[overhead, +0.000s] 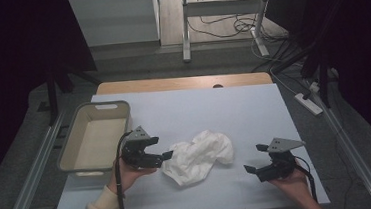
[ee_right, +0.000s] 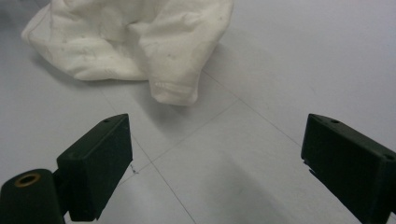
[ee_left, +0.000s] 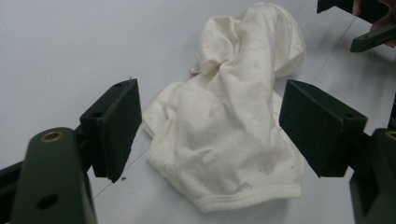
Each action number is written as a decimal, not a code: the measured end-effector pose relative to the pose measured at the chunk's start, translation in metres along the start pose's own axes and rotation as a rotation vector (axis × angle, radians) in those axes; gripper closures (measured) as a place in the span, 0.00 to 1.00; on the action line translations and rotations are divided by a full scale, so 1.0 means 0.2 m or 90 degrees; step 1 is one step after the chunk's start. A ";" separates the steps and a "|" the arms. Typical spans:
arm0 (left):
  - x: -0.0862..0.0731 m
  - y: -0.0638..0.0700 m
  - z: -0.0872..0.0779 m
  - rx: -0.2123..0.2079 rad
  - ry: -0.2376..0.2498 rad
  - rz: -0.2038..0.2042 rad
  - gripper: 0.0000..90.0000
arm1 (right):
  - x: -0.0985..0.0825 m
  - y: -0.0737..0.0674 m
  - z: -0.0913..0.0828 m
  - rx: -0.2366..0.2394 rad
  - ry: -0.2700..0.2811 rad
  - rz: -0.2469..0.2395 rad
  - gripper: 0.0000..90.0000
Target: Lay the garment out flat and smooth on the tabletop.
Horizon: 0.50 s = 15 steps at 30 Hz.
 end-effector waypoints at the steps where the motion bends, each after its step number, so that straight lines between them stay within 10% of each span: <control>1: 0.00 0.00 0.00 0.000 0.002 -0.001 0.24 | 0.00 0.00 0.00 0.001 -0.001 0.000 0.10; 15: 0.00 0.01 0.02 -0.004 -0.002 -0.003 0.24 | 0.04 -0.10 0.04 0.040 0.009 0.003 0.10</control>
Point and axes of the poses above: each handheld gripper's, and its own axes: z roughly forward along the jaws, x roughly out of its top, y roughly to its right, the point moved 9 cm from there along z, roughly forward along the jaws, and after that the axes turned 10 degrees about y, right-handed, at the moved point
